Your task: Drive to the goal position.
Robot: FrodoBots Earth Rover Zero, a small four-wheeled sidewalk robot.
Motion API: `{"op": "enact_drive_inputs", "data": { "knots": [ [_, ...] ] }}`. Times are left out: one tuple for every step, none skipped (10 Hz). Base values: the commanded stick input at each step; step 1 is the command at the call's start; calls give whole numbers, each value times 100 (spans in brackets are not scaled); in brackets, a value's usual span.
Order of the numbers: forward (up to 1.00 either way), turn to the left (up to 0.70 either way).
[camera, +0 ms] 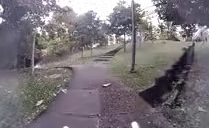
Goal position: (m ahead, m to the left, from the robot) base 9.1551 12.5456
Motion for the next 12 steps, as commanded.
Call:
{"op": "enact_drive_inputs", "data": {
  "knots": [
    [70, 1],
    [70, 1],
    [70, 1],
    [70, 0],
    [70, -12],
    [70, -5],
    [70, 1],
    [70, 1],
    [70, 1],
    [70, 1],
    [70, 1],
    [70, 1]
  ]
}}
